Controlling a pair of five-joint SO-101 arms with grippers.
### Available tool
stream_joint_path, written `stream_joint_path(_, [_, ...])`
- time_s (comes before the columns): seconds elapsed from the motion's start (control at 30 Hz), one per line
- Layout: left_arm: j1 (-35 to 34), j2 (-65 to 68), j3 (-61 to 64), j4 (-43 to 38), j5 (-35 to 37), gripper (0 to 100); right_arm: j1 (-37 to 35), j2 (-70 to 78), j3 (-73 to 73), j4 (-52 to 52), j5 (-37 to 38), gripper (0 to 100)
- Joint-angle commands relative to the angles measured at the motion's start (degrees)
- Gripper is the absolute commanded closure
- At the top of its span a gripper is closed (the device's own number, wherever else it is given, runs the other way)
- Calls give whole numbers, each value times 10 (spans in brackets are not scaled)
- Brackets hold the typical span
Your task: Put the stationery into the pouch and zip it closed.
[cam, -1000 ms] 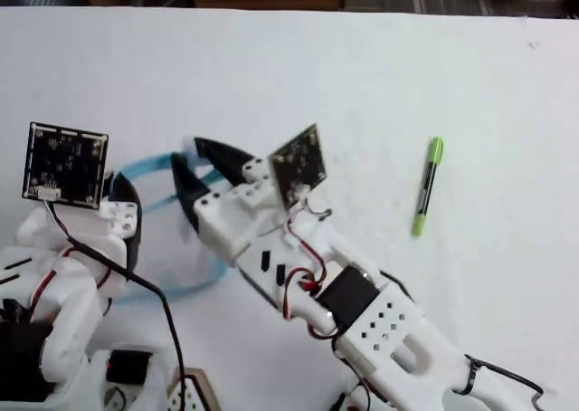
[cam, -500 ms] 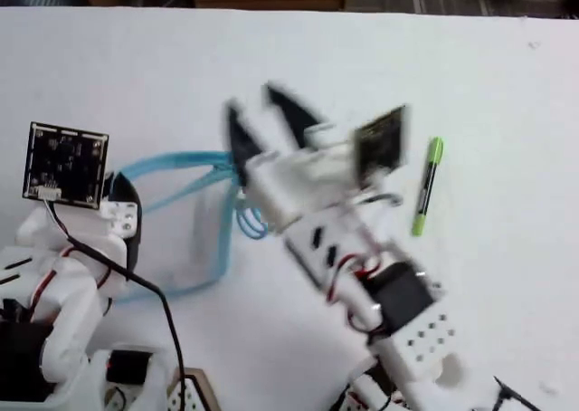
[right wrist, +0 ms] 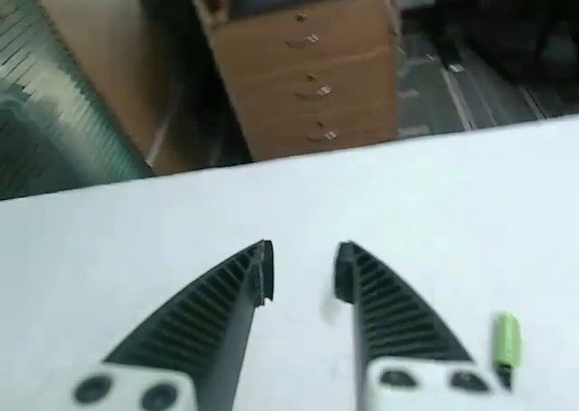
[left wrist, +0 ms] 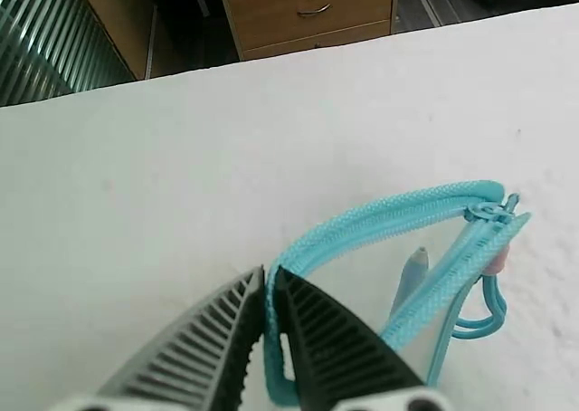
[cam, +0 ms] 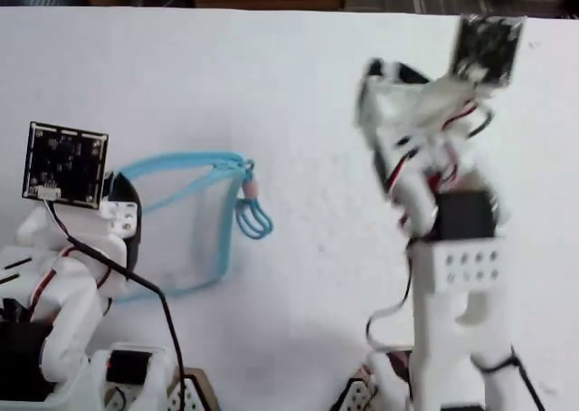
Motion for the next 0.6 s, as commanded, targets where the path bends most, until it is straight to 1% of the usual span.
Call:
stream_joint_path(0.0, [-1,2,24,19,-3,975,57,79,-103,117,12,721])
stream_joint_path(0.07, [-1,2,24,19,-3,975,79,128,-140,172,16,724])
stream_joint_path(0.13, [-1,2,24,19,-3,975,97,174,-161,204,17,741])
stream_joint_path(0.2, [-1,2,24,19,-3,975,110,219,-176,226,40,755])
stream_joint_path(0.3, [-1,2,24,19,-3,975,128,285,-187,240,83,757])
stream_joint_path(0.43, [-1,2,24,19,-3,975,159,381,-215,236,90,756])
stream_joint_path(0.57, [-1,2,24,18,-3,975,172,487,-284,239,90,756])
